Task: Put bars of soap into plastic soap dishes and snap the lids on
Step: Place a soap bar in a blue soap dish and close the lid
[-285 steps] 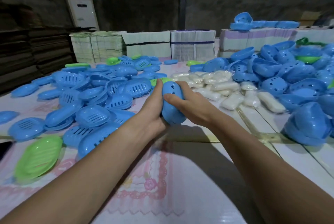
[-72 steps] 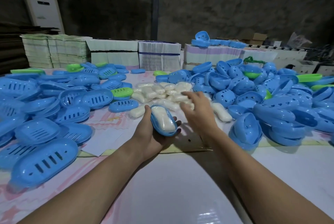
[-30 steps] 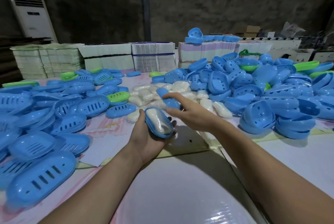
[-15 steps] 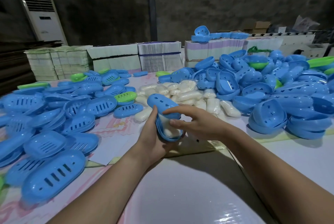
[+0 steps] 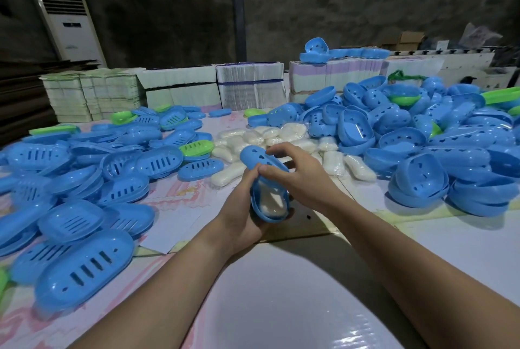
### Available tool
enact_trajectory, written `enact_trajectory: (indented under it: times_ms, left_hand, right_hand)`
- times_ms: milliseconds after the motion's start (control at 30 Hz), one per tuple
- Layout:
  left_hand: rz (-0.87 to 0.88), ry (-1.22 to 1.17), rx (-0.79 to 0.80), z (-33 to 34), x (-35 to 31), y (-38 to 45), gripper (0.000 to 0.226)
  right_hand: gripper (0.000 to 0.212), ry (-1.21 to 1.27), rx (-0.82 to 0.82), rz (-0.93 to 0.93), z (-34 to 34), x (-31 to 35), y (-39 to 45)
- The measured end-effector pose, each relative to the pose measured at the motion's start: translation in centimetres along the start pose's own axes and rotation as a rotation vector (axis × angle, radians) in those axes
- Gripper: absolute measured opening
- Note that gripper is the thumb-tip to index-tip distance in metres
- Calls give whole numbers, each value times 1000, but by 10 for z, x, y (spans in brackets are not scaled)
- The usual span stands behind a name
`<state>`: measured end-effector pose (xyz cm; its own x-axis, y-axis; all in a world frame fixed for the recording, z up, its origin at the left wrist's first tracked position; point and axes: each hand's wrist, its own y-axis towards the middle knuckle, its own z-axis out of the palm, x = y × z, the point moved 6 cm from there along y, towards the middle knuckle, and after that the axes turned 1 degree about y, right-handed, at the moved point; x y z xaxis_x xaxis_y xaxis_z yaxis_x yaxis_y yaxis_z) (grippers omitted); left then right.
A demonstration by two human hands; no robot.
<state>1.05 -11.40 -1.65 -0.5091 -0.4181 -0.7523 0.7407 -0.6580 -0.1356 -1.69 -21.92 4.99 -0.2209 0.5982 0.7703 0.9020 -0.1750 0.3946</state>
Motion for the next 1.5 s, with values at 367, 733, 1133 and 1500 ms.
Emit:
enact_trajectory:
  times_ms: [367, 733, 1133, 1500]
  left_hand:
    - [-32, 59, -25, 4, 1, -3, 46]
    - [55, 111, -110, 4, -7, -6, 54]
    - [37, 119, -159, 4, -10, -11, 52]
    - [56, -64, -175, -2, -15, -9, 55]
  right_hand:
    - [64, 237, 0, 141, -7, -10, 1]
    - [54, 129, 36, 119, -5, -9, -3]
    - [53, 145, 23, 134, -10, -9, -3]
    - [64, 50, 64, 126, 12, 0, -16]
